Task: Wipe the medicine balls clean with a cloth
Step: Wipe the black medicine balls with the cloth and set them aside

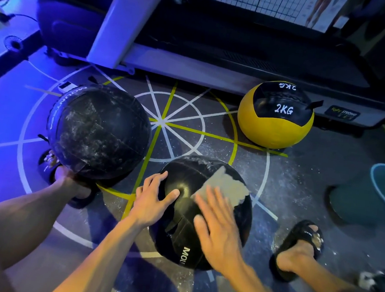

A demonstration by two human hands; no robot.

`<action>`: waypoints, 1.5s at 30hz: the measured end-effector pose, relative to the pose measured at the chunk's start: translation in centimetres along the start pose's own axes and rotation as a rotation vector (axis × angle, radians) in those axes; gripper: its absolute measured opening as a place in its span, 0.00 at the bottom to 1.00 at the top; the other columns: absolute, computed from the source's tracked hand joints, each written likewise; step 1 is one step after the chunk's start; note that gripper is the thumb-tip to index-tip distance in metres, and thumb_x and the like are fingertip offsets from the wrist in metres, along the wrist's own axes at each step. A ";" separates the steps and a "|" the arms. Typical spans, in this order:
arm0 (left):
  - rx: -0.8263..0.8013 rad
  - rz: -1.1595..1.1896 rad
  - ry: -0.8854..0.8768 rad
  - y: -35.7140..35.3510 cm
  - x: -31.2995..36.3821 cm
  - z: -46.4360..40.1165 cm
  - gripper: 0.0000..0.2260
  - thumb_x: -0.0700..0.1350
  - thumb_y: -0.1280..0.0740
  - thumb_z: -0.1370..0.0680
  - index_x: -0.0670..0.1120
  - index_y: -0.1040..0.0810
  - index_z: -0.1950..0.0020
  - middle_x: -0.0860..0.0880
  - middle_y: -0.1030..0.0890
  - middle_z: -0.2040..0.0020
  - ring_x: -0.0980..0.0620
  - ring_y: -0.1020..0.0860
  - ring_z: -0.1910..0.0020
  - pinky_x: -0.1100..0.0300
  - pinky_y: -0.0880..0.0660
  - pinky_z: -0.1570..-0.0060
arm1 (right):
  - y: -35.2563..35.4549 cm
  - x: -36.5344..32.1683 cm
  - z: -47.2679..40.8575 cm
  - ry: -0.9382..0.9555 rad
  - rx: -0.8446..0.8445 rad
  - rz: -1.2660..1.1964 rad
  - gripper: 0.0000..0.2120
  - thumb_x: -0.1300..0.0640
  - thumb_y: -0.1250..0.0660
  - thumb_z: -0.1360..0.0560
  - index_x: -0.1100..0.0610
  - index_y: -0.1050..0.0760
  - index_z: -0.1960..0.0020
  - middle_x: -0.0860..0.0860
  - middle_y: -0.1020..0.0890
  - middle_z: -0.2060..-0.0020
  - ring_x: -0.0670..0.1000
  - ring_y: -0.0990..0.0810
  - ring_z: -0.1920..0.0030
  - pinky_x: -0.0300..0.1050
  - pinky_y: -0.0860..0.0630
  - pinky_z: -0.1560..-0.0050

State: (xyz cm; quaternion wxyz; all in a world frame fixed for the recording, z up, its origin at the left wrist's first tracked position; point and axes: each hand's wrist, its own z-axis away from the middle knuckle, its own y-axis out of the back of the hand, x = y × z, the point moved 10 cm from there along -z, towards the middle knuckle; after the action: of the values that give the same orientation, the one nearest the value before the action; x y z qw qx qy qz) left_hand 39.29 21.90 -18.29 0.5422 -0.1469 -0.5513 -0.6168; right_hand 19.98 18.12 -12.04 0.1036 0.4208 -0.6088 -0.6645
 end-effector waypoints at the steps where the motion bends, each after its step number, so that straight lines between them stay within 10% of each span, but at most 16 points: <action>1: -0.001 0.007 -0.002 0.1 -0.2 0.2 0.33 0.65 0.35 0.21 0.58 0.41 0.19 0.53 0.40 0.21 0.43 0.41 0.24 0.48 0.45 0.27 | -0.3 -1.0 0.9 0.104 -0.036 0.074 0.24 0.44 0.53 0.13 0.48 0.41 0.18 0.47 0.46 0.18 0.47 0.52 0.18 0.50 0.54 0.19; 3: -0.010 0.016 -0.007 0.1 -0.3 0.8 0.33 0.64 0.33 0.22 0.58 0.40 0.20 0.54 0.40 0.22 0.44 0.41 0.26 0.50 0.43 0.28 | 0.5 0.1 1.0 0.144 -0.025 0.155 0.24 0.45 0.56 0.13 0.47 0.42 0.18 0.46 0.46 0.18 0.46 0.52 0.18 0.50 0.51 0.19; 8: -0.009 -0.012 -0.087 0.0 1.1 2.2 0.34 0.62 0.28 0.24 0.57 0.37 0.22 0.56 0.39 0.24 0.49 0.40 0.30 0.54 0.39 0.33 | 2.6 8.9 -0.4 -0.459 0.104 -0.266 0.25 0.39 0.50 0.16 0.41 0.40 0.20 0.37 0.50 0.19 0.41 0.53 0.19 0.57 0.45 0.20; 15: 0.105 0.026 -0.134 -0.3 3.2 2.9 0.44 0.72 0.26 0.36 0.51 0.32 0.28 0.63 0.36 0.30 0.56 0.39 0.30 0.63 0.41 0.37 | 5.3 7.9 2.0 -0.427 0.215 -0.266 0.17 0.54 0.35 0.17 0.45 0.24 0.30 0.39 0.27 0.28 0.41 0.29 0.28 0.36 0.34 0.30; 22: 0.124 0.045 -0.165 -0.3 3.0 3.1 0.46 0.74 0.27 0.38 0.51 0.32 0.28 0.62 0.36 0.29 0.54 0.38 0.30 0.61 0.41 0.37 | 9.9 9.4 0.7 -0.501 0.402 -0.428 0.13 0.60 0.32 0.21 0.39 0.24 0.51 0.38 0.20 0.41 0.45 0.19 0.43 0.55 0.22 0.42; 31: 0.126 0.040 -0.156 -0.5 2.8 3.0 0.48 0.78 0.31 0.41 0.52 0.32 0.29 0.60 0.35 0.28 0.52 0.38 0.28 0.59 0.40 0.36 | 8.2 2.4 0.7 -0.151 0.155 -0.029 0.09 0.57 0.32 0.21 0.44 0.22 0.45 0.40 0.26 0.50 0.43 0.26 0.50 0.35 0.31 0.50; 38: 0.146 0.050 -0.165 -0.3 3.3 3.2 0.44 0.70 0.27 0.38 0.51 0.32 0.28 0.60 0.36 0.29 0.51 0.39 0.28 0.59 0.40 0.35 | 13.3 7.5 -0.4 -0.555 0.146 -0.350 0.09 0.60 0.35 0.18 0.46 0.22 0.49 0.43 0.16 0.56 0.39 0.21 0.70 0.36 0.26 0.71; 45: 0.143 0.055 -0.160 -0.4 3.3 3.2 0.43 0.69 0.26 0.38 0.52 0.33 0.28 0.59 0.35 0.27 0.51 0.40 0.28 0.57 0.39 0.35 | 8.8 14.9 -3.7 -0.918 -0.150 -0.616 0.10 0.66 0.39 0.18 0.57 0.21 0.46 0.56 0.17 0.58 0.54 0.20 0.60 0.49 0.25 0.56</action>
State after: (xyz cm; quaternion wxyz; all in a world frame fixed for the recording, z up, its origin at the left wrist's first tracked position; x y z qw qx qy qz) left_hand 36.41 22.80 -14.81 0.5224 -0.1715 -0.6313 -0.5470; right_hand 9.86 3.66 -10.26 -0.3417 0.2381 -0.3913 -0.8206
